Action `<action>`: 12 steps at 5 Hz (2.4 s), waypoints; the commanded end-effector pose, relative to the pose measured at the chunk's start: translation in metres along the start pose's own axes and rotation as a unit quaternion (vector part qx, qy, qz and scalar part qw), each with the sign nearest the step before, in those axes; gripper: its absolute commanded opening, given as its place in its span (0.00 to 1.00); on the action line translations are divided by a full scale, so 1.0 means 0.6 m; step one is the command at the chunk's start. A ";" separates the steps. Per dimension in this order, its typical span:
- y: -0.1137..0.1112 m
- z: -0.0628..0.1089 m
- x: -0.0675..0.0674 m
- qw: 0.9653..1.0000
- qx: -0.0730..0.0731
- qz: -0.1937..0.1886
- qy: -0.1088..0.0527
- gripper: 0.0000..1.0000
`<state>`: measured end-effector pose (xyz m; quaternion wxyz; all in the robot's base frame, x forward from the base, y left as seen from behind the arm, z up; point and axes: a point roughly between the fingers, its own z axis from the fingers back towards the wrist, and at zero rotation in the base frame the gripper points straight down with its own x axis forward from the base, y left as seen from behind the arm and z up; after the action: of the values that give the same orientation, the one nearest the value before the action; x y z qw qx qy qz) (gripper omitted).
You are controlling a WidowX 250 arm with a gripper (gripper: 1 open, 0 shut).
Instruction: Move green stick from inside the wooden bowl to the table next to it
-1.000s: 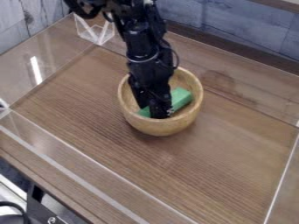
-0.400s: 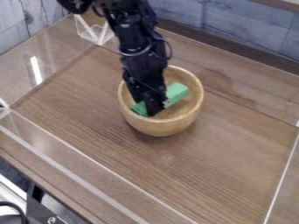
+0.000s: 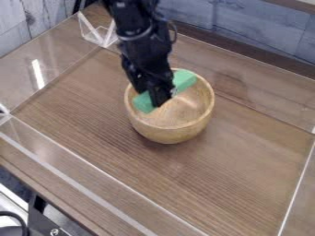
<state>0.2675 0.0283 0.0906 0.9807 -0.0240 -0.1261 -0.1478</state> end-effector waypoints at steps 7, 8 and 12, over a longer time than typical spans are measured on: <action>0.225 0.026 -0.009 0.981 0.087 0.172 -0.006 0.00; 0.238 -0.002 -0.007 0.984 0.083 0.161 0.000 0.00; 0.274 -0.022 0.015 0.993 0.055 0.102 0.000 0.00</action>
<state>0.3213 0.1729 0.0592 0.9937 -0.0010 -0.1046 -0.0411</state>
